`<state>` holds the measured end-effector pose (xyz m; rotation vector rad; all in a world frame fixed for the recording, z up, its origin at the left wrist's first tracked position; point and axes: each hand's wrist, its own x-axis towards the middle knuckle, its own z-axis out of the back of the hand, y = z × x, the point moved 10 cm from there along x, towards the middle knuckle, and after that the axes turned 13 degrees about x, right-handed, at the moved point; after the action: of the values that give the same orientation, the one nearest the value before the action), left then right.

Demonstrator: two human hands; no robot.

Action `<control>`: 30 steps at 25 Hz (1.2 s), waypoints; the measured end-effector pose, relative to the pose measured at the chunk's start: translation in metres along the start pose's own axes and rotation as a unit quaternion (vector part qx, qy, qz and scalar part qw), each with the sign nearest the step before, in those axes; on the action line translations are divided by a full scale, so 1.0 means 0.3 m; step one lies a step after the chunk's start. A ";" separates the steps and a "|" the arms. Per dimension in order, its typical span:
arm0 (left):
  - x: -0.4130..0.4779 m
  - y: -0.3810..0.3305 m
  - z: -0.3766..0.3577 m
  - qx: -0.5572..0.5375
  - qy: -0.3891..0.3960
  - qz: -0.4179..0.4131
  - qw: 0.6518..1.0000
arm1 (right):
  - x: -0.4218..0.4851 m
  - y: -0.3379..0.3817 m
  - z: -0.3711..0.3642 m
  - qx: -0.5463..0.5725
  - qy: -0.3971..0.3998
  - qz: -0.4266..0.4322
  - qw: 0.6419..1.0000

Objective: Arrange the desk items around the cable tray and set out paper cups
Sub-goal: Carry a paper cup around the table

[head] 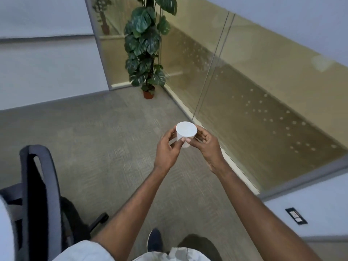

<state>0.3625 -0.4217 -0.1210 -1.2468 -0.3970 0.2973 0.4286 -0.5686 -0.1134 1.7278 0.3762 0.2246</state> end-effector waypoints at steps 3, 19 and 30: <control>0.229 0.024 0.064 0.017 -0.018 -0.005 1.000 | 0.246 0.021 -0.082 0.006 0.034 0.002 0.999; 1.253 0.394 0.628 0.058 -0.247 0.103 0.962 | 1.524 -0.133 -0.881 -0.005 0.326 -0.073 0.943; 1.467 0.711 1.548 0.073 -0.398 0.131 0.905 | 1.799 -0.343 -1.966 -0.007 0.481 -0.104 0.871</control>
<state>0.5477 0.2264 -0.1449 -0.9846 -0.8887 1.0645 0.7070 0.1876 -0.1333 1.4324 1.2730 0.9340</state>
